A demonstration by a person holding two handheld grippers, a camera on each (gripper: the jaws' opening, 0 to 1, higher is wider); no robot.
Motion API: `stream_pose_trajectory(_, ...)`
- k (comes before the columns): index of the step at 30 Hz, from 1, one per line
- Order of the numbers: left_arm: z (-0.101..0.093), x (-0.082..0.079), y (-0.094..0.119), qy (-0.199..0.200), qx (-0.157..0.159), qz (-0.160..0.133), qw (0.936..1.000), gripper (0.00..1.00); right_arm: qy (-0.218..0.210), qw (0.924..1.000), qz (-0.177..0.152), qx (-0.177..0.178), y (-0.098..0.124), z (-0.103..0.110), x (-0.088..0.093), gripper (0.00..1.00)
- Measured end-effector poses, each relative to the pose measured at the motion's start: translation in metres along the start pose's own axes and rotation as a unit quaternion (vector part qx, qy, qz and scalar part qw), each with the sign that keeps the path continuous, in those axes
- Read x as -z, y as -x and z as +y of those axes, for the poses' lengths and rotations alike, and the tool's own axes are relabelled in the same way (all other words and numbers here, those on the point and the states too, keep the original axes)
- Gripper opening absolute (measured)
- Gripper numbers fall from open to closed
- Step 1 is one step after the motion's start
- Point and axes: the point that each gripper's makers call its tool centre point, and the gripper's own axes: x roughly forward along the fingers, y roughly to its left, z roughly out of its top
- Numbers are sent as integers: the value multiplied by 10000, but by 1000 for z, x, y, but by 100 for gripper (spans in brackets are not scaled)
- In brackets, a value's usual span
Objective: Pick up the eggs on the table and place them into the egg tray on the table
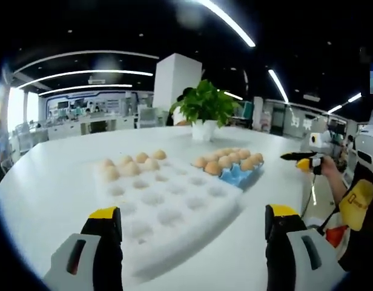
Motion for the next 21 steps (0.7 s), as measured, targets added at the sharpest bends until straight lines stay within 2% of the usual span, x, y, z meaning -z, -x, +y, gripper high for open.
stream_pose_trajectory(6,5,-5,-5,-30,-77,-17,10000,95,1,10000,-6,-4,-2,1,-1,83)
stream_pose_trajectory(8,14,-9,-13,93,-213,-95,9997,93,-31,10000,-21,-13,-7,0,-1,83)
stream_pose_trajectory(14,18,-5,-26,64,-114,28,9999,89,-22,10000,41,-16,-11,0,2,83)
stream_pose_trajectory(21,25,-7,-30,23,-161,82,9998,84,-56,10000,-1,-32,-12,0,1,83)
